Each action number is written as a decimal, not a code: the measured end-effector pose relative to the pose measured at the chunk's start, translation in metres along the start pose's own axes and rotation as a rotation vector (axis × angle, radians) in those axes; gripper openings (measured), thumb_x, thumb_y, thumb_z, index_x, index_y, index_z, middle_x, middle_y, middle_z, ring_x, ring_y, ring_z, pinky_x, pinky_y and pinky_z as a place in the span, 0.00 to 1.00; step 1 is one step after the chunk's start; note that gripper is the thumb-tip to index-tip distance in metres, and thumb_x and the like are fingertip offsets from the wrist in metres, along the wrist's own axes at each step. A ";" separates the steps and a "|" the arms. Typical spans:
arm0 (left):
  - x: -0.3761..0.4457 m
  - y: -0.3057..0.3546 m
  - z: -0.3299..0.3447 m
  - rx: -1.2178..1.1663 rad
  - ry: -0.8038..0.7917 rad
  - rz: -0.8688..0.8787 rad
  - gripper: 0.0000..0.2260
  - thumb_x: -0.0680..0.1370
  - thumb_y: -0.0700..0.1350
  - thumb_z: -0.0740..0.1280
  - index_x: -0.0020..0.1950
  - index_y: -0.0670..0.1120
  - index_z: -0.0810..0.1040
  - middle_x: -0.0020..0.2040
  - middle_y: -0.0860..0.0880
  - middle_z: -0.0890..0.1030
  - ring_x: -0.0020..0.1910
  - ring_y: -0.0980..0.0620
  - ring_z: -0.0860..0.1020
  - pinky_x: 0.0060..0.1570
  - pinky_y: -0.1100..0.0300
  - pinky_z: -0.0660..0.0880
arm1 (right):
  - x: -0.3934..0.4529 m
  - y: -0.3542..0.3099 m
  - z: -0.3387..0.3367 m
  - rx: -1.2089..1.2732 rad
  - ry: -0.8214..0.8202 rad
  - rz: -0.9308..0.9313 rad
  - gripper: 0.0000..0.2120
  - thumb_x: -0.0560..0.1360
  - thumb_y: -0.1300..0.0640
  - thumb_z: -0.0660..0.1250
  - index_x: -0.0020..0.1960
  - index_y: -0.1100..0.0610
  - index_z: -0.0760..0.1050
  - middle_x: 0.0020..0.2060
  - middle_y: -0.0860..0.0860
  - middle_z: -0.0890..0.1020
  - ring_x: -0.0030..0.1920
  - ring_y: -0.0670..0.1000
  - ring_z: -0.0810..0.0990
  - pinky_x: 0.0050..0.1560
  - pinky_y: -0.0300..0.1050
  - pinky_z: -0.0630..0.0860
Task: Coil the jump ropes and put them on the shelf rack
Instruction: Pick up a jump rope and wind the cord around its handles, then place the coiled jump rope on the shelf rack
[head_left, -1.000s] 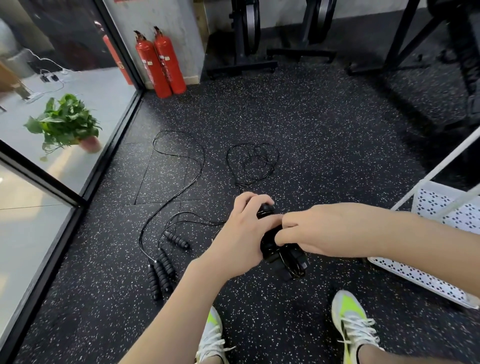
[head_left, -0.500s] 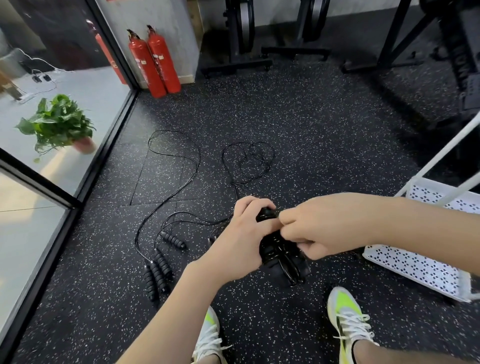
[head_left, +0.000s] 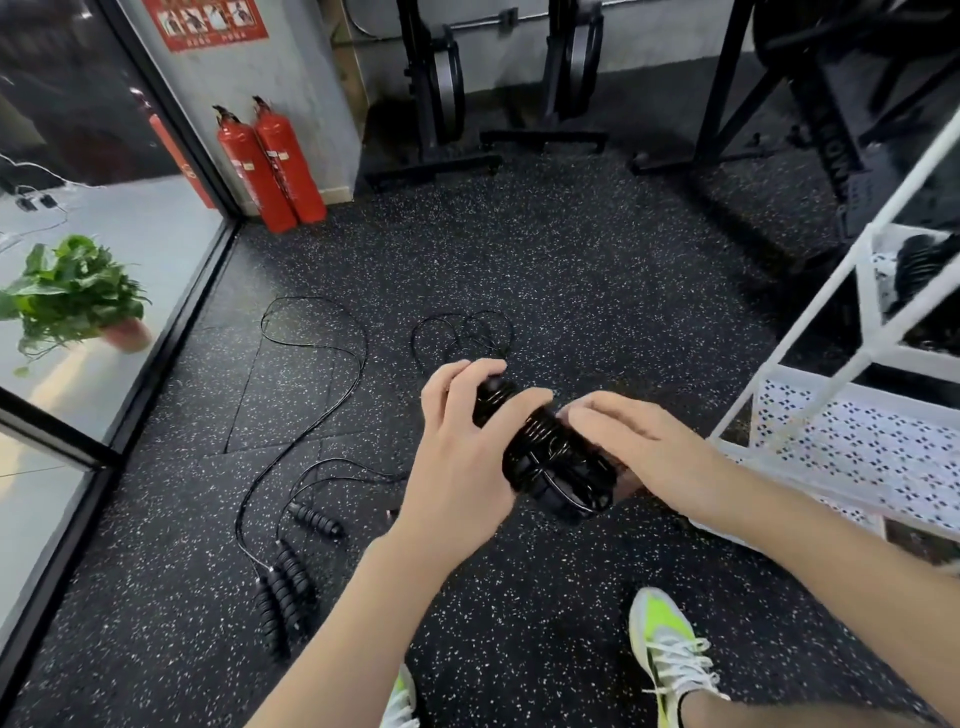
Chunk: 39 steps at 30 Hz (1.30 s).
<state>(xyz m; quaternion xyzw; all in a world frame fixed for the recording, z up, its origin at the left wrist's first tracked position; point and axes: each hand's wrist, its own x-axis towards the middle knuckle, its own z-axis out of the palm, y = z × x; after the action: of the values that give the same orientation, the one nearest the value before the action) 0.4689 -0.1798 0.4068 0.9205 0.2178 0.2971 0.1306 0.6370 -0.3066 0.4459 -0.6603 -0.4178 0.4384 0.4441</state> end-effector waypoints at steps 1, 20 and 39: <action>0.007 0.008 0.005 -0.015 -0.025 0.041 0.30 0.70 0.34 0.74 0.70 0.52 0.76 0.74 0.45 0.65 0.74 0.38 0.59 0.68 0.41 0.70 | -0.008 0.005 -0.005 0.086 -0.007 0.034 0.13 0.80 0.45 0.68 0.59 0.52 0.78 0.50 0.55 0.85 0.45 0.56 0.86 0.38 0.52 0.83; 0.063 0.270 0.181 -0.695 -0.557 -0.555 0.12 0.84 0.50 0.61 0.65 0.50 0.77 0.49 0.49 0.84 0.47 0.46 0.84 0.51 0.46 0.81 | -0.164 0.131 -0.198 0.421 0.716 0.295 0.23 0.73 0.48 0.76 0.58 0.63 0.76 0.47 0.63 0.85 0.43 0.63 0.87 0.42 0.57 0.83; 0.112 0.343 0.418 -0.241 -0.922 0.030 0.51 0.79 0.46 0.72 0.82 0.49 0.32 0.70 0.39 0.68 0.61 0.41 0.77 0.60 0.48 0.76 | -0.128 0.283 -0.331 -0.436 0.793 0.663 0.18 0.84 0.54 0.58 0.70 0.61 0.62 0.50 0.56 0.77 0.55 0.60 0.82 0.46 0.50 0.74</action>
<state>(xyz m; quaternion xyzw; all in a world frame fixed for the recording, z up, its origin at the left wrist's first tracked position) 0.9141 -0.4714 0.2583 0.9377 0.0878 -0.1172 0.3152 0.9630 -0.5724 0.2755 -0.9472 -0.0697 0.1763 0.2587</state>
